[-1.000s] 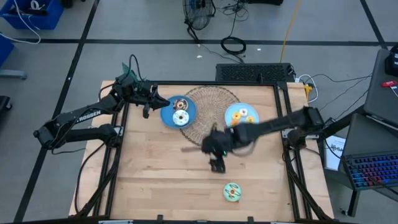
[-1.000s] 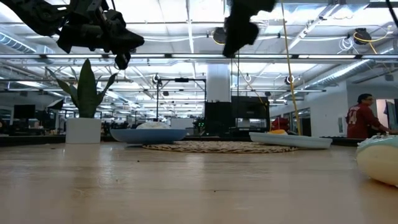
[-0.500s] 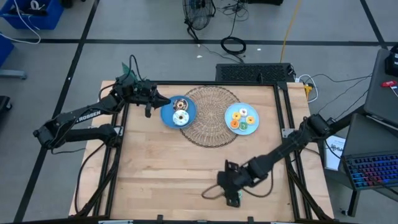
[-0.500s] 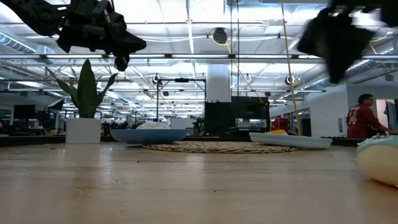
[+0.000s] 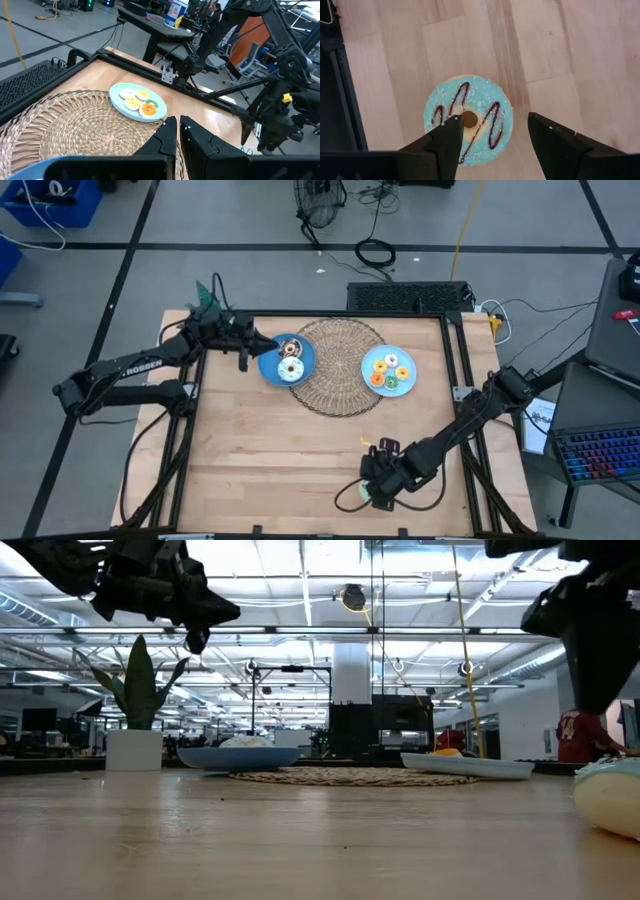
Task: Pick & Place donuts
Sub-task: Put the large blue donut on the dark blue plate
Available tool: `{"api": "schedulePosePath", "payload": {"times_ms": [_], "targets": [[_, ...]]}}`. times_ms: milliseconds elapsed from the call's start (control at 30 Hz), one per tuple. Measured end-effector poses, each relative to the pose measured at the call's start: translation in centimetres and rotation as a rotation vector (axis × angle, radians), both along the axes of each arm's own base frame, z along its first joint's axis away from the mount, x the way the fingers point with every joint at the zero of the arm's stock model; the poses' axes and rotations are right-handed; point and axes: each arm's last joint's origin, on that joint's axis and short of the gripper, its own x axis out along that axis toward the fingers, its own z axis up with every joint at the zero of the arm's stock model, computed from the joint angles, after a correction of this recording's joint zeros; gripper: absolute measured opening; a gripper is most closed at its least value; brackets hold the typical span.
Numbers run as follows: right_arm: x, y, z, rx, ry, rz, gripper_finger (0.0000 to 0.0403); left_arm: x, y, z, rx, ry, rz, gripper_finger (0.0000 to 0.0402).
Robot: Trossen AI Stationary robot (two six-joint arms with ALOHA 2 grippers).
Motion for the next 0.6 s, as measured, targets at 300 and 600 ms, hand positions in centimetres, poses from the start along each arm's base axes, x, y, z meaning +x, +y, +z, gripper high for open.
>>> {"api": "schedulePosePath", "payload": {"times_ms": [300, 600], "targets": [[-0.7, -0.3, -3.4, 0.094, -0.019, -0.023, 0.0210, 0.3, -0.4, 0.0, 0.012, 0.000, -0.008, 0.0024], [-1.7, -1.0, -5.1, 0.102, 0.039, -0.050, 0.0207, 0.3, -0.2, 0.0, 0.021, 0.006, 0.043, 0.0024]]}}
